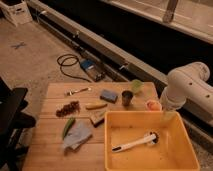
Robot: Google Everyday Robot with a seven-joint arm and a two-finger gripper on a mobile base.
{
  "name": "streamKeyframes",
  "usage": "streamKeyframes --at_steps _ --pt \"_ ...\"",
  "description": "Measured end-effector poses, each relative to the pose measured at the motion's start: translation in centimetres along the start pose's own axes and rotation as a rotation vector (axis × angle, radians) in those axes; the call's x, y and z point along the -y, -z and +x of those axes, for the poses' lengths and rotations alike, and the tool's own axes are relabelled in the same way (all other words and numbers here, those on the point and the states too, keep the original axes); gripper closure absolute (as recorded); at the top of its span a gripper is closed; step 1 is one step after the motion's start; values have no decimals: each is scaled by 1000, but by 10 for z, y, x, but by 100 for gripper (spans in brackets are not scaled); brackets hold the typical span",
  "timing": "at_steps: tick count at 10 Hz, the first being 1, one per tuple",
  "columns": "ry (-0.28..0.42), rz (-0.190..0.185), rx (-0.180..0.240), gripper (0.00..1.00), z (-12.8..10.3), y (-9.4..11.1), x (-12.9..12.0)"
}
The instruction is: Place pepper in metal cup
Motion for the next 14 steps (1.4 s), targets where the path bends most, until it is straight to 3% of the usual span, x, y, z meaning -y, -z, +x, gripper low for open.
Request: streamKeyframes --at_steps 10,12,14 --pt "5 3 1 35 0 0 0" --pt "92 24 -17 35 -11 3 6" --pt "215 51 0 35 -48 13 14"
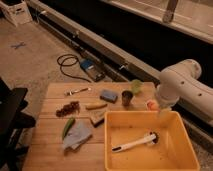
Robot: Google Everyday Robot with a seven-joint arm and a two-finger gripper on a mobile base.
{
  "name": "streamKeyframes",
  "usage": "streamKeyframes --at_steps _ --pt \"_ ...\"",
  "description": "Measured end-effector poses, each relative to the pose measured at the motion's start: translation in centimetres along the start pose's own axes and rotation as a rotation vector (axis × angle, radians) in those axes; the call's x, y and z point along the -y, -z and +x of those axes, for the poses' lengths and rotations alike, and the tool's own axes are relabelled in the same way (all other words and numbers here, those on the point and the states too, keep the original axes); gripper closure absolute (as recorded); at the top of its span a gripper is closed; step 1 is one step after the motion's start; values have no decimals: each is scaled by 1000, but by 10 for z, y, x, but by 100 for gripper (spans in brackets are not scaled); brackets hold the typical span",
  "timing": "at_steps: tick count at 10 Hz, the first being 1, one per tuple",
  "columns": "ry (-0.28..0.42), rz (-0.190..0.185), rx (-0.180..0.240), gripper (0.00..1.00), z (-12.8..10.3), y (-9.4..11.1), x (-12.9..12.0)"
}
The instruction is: Place pepper in metal cup
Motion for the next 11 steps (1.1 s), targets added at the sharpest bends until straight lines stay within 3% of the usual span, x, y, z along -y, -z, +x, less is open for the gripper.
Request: streamKeyframes --at_steps 2,4,6,11 --pt "106 26 20 35 -45 9 13" --pt "226 55 64 35 -99 22 21" --pt "317 75 110 35 -138 33 20" --pt "320 77 107 35 -138 33 21"
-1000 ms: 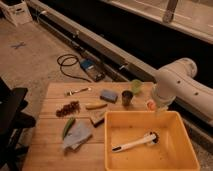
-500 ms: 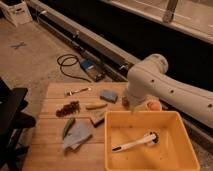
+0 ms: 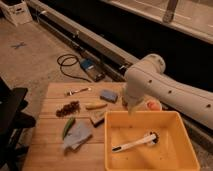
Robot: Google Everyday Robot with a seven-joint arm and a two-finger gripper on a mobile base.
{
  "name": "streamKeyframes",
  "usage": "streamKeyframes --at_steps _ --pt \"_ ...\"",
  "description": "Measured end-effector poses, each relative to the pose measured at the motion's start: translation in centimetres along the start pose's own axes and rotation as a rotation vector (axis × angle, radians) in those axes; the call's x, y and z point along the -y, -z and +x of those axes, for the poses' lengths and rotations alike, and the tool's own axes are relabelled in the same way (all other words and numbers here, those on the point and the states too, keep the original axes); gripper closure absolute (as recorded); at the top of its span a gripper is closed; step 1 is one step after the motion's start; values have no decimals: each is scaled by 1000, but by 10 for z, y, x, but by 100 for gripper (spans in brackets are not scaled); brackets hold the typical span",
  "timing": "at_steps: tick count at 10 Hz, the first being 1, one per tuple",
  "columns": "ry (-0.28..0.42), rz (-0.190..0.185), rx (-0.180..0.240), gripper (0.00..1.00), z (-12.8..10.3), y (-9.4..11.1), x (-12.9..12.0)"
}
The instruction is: Place pepper in metal cup
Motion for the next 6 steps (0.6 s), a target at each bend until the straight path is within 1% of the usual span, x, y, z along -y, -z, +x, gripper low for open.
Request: streamKeyframes --at_steps 1,2,4,5,6 --pt "3 4 -2 35 1 1 1" --pt "46 11 -8 35 -2 0 8" --pt "121 16 -9 35 -19 -6 24" --pt "175 17 -7 35 -37 -11 36" --pt "239 17 1 35 -63 -18 51"
